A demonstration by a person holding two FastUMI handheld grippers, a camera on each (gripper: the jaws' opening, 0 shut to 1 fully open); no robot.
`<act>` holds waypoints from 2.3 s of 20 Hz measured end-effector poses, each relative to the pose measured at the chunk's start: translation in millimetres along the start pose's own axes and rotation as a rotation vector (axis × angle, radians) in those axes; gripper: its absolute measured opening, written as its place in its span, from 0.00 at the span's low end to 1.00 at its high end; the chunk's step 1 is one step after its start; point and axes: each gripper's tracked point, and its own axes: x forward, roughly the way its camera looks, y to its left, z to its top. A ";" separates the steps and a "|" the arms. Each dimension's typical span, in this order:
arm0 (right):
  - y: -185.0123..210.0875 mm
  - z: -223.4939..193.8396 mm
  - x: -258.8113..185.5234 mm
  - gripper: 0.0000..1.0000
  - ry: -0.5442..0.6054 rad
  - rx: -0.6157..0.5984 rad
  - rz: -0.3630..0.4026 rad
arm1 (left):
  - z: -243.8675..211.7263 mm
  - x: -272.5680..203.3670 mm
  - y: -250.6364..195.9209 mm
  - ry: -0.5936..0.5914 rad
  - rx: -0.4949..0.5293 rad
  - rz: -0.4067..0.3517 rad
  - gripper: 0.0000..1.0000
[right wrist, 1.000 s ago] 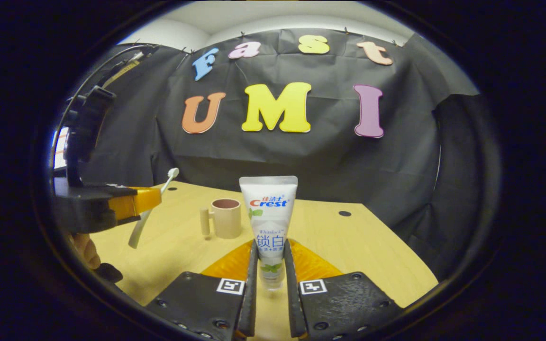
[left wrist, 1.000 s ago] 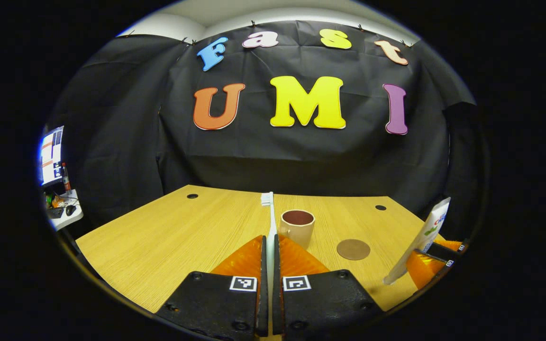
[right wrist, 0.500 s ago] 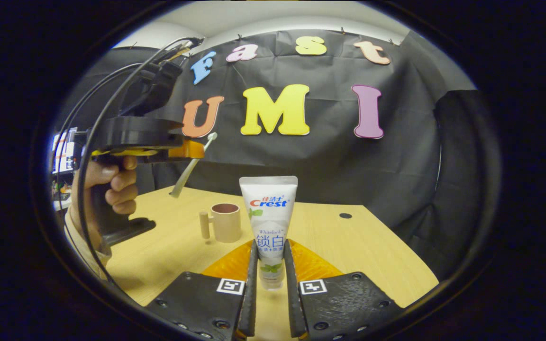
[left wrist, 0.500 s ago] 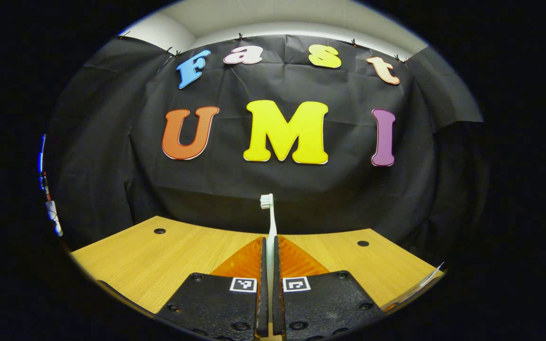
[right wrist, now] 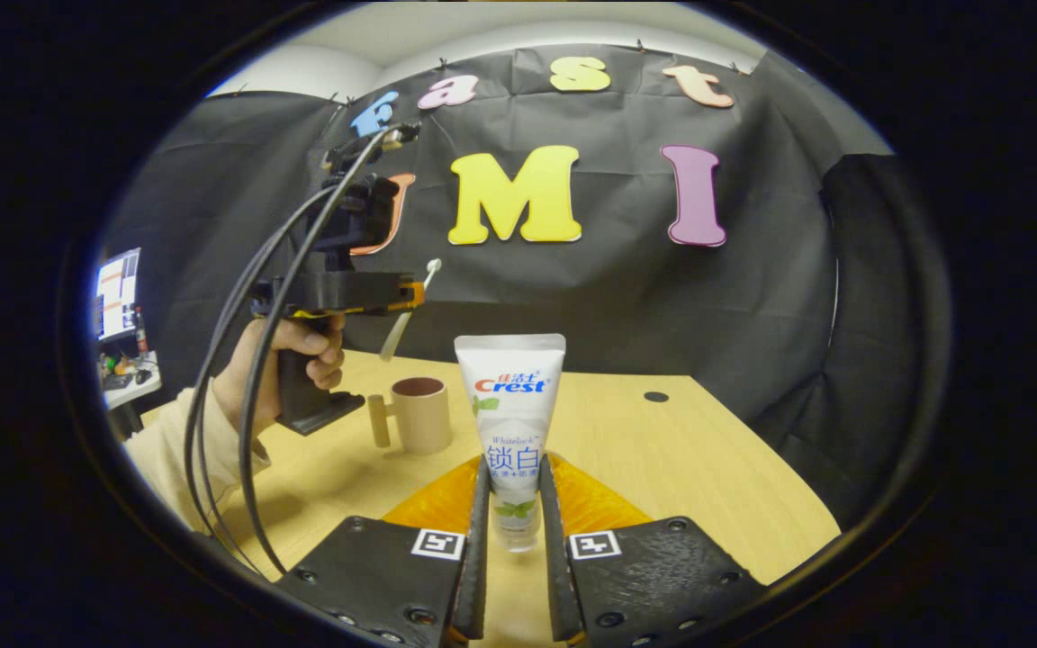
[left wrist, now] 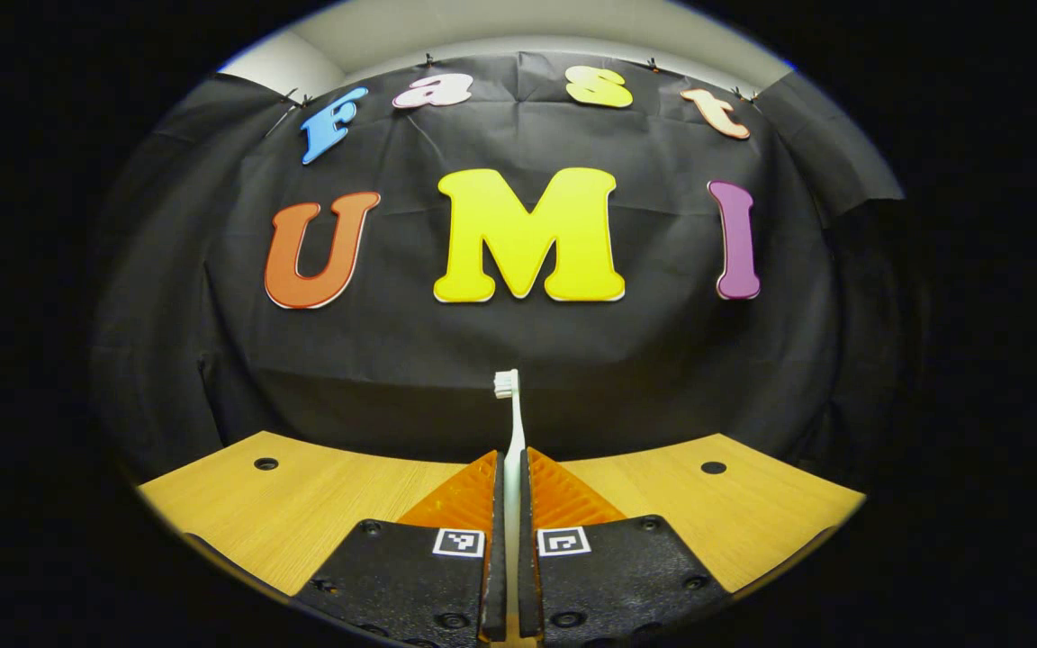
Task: Put the toothbrush and toothpaste on the desktop into the cup, then pick up the cup and place it on the coaster on the desktop.
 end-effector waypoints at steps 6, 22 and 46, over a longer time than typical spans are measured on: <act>-1.4 -7.6 8.3 0.28 0.024 0.014 -0.004 | -9.8 3.5 -6.9 0.028 -0.036 -0.037 0.10; 3.0 -2.9 7.5 0.28 0.027 0.020 0.001 | -2.5 -21.9 -17.6 0.038 -0.073 -0.109 0.46; 118.7 146.3 163.3 0.28 -0.034 0.055 0.105 | -41.2 -166.6 83.0 0.056 -0.038 0.011 0.98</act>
